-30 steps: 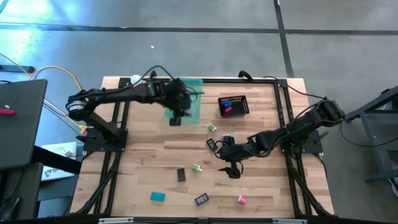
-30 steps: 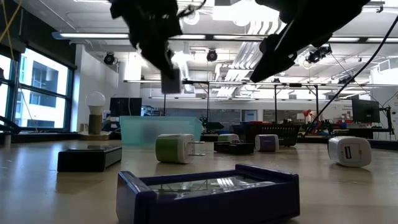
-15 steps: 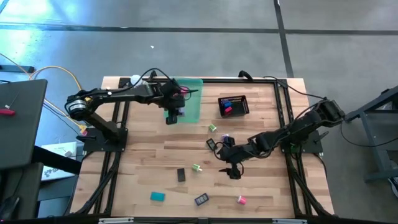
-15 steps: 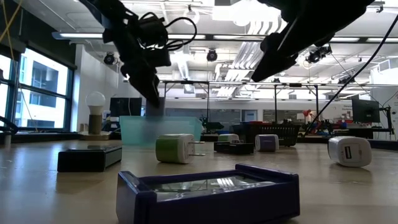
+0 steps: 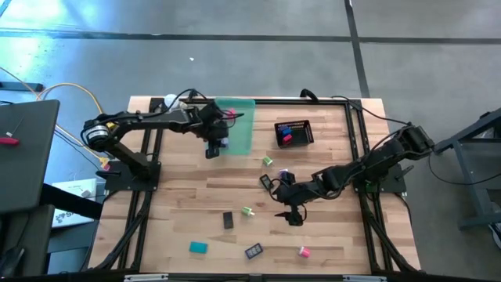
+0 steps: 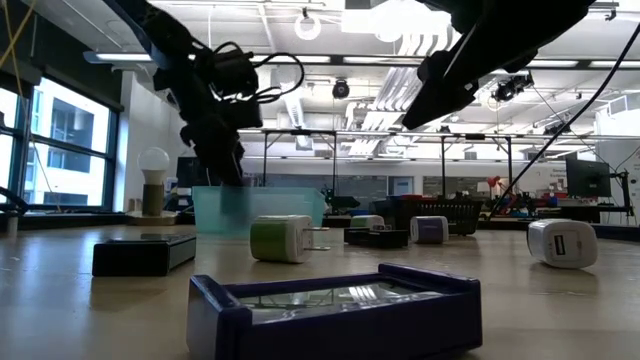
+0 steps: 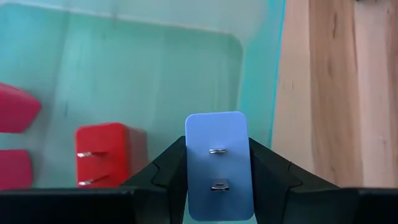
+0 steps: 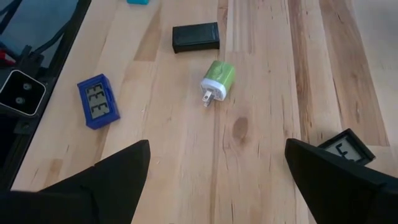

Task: Pick & Place Office items
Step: Put the light purple charger adapter into the green bin

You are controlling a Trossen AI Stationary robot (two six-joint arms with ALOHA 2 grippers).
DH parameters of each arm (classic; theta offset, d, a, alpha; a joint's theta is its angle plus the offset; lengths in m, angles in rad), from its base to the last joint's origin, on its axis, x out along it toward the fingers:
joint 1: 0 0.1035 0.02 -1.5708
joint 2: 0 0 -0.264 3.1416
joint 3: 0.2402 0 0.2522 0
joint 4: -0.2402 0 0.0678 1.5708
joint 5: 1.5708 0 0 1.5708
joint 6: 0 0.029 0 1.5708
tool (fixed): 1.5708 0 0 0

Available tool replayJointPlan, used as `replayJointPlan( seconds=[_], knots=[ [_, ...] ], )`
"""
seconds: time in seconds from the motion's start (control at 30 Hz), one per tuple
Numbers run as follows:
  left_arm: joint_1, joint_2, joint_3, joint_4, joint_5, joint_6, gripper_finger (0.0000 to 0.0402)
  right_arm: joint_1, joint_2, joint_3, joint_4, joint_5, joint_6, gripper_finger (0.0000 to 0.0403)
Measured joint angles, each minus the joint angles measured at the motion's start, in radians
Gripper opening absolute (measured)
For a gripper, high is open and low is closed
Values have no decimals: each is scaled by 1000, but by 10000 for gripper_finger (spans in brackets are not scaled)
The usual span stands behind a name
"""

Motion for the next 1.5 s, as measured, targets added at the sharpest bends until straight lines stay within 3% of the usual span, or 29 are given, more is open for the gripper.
replayJointPlan(
  seconds=[0.23, 1.5],
  knots=[
    [9, 0, -67, 99, 0, 7, 123, 0, 0, 0, 0, 5, -2, 361],
    [11, 30, -71, 121, -3, -1, 134, 0, 1, 0, 7, 7, -3, 361]
  ],
)
